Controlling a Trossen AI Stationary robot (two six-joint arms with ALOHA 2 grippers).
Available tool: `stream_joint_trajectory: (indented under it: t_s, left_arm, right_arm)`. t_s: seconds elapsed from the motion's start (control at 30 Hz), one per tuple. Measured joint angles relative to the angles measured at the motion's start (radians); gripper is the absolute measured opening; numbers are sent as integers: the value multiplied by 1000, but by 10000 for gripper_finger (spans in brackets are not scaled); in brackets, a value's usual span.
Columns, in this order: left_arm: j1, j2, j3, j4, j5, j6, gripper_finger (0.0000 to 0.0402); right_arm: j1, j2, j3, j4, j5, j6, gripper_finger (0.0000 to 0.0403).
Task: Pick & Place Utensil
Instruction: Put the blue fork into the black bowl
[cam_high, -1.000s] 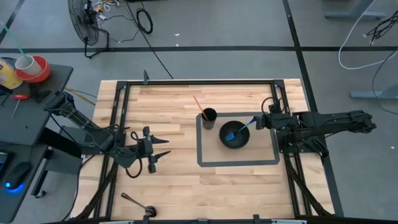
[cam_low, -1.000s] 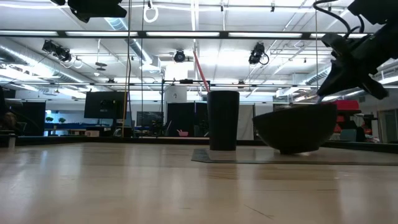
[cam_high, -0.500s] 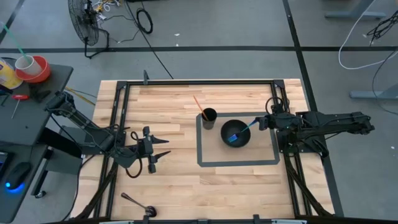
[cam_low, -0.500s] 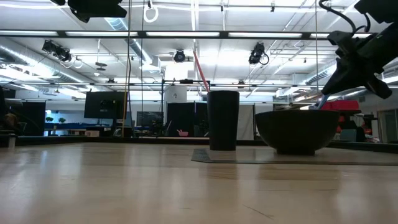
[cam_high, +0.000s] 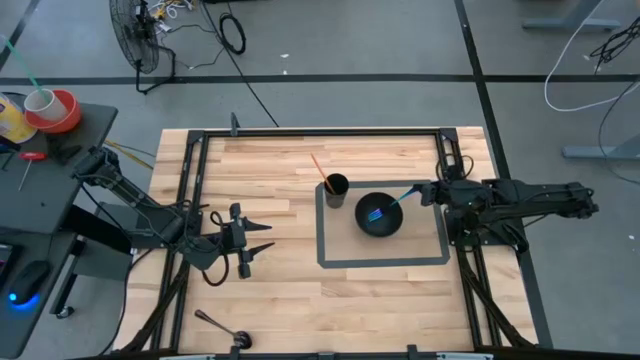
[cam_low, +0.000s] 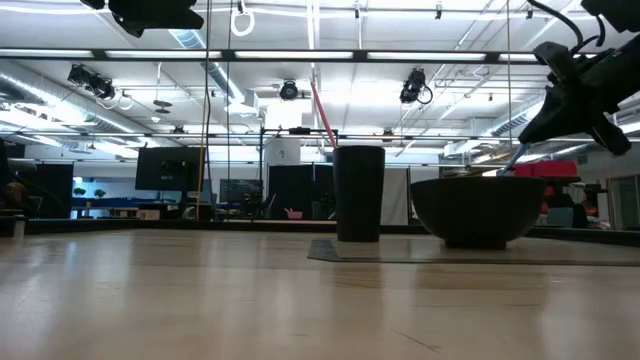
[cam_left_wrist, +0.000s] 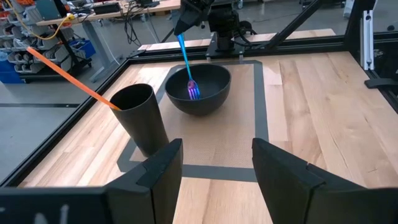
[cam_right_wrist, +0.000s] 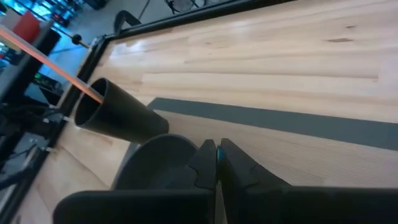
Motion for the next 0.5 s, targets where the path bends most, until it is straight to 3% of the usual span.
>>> stream_joint_trajectory:
  t_s: [0.17,0.5]
  left_arm:
    - [0,0,0,0,0,0,197]
    - [0,0,0,0,0,-2,197]
  right_arm:
    - [2,-24,-12,12,-10,-6,6]
    - [11,-104,-167,136,-23,35,5]
